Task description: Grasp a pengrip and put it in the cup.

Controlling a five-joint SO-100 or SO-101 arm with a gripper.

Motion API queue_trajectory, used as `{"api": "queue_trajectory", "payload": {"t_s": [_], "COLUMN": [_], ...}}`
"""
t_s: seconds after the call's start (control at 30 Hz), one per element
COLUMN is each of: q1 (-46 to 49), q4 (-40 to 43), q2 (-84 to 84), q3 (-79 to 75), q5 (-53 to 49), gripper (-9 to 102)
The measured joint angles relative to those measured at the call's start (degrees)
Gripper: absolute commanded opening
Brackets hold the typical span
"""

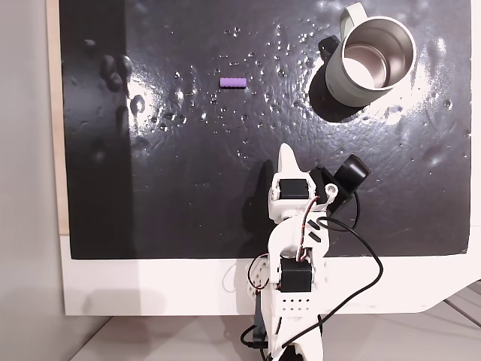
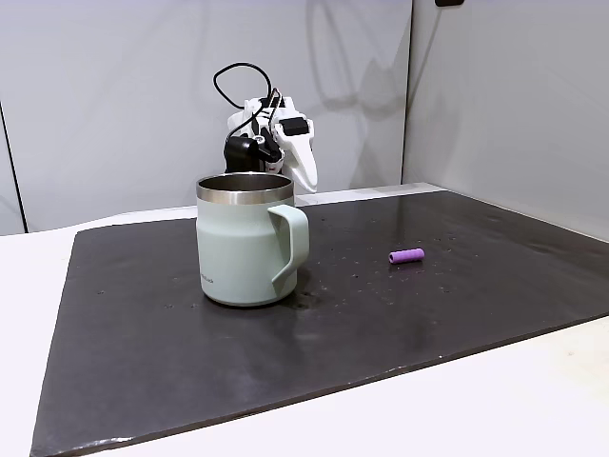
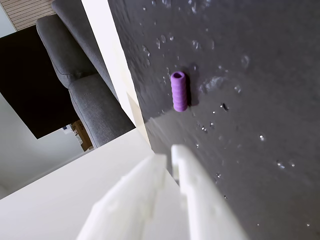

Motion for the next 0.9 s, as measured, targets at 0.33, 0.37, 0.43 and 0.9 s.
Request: {"api": "queue_trajectory", "payload": {"t_s": [0.33, 0.37, 0.43, 0.9], "q1": [-0.3, -1.3, -3.3, -8.7], "q4": [8.2, 8.5, 8.6, 25.7], "q2": [-2.1, -3.8, -8.2, -57.9], "q3": [-7.2, -9.6, -15.5, -64.8], "q5": [-4.3, -4.3, -4.3, 7.6], "gripper": [0, 0, 0, 11]}}
